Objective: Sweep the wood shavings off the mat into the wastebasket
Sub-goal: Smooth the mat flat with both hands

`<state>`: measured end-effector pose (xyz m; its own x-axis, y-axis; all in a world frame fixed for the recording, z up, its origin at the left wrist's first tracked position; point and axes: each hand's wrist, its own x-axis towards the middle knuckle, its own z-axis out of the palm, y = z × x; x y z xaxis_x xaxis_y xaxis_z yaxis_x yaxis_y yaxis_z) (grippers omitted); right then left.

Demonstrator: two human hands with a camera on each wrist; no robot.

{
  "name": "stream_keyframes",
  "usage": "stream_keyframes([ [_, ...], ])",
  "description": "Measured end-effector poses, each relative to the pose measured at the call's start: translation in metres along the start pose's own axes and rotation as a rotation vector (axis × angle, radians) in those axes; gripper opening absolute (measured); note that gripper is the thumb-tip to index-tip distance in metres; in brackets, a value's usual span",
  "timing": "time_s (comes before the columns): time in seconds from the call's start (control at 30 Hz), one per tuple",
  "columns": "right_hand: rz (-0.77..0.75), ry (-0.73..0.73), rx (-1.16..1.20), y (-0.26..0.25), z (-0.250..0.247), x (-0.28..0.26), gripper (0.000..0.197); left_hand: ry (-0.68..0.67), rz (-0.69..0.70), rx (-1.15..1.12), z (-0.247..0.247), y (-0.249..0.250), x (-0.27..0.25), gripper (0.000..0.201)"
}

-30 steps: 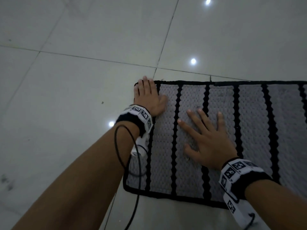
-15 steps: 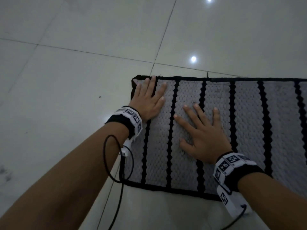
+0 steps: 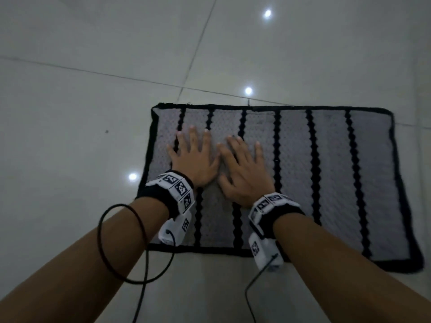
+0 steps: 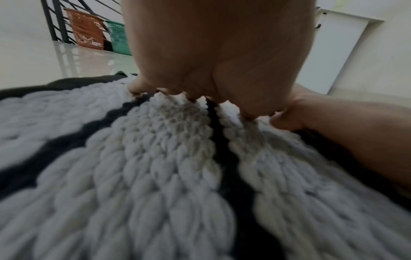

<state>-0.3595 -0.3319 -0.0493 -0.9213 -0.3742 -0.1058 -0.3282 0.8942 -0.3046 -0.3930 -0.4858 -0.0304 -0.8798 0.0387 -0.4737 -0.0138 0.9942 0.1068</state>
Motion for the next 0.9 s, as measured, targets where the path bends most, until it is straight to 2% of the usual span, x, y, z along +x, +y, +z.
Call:
stream_keyframes([
  [0.13, 0.044, 0.051, 0.025, 0.005, -0.002, -0.009, 0.071, -0.072, -0.009, 0.048, -0.004, 0.010, -0.013, 0.082],
  [0.23, 0.235, 0.085, 0.060, 0.020, -0.007, -0.031, 0.066, -0.167, -0.065, 0.042, -0.004, 0.015, -0.037, 0.095],
  [0.33, 0.428, 0.034, 0.112, 0.047, -0.017, -0.065, 0.065, -0.247, -0.072, 0.010, 0.011, 0.032, -0.068, 0.114],
  [0.47, 0.596, -0.060, 0.056, 0.096, -0.028, -0.114, 0.076, -0.209, -0.037, 0.033, 0.024, 0.045, -0.081, 0.126],
  [0.73, 0.704, 0.078, 0.055, 0.094, -0.013, -0.158, 0.077, -0.227, 0.032, 0.112, 0.008, 0.049, -0.059, 0.125],
  [0.9, 0.729, 0.055, 0.070, 0.096, -0.014, -0.158, 0.077, -0.252, 0.034, 0.113, 0.005, 0.054, -0.056, 0.127],
])
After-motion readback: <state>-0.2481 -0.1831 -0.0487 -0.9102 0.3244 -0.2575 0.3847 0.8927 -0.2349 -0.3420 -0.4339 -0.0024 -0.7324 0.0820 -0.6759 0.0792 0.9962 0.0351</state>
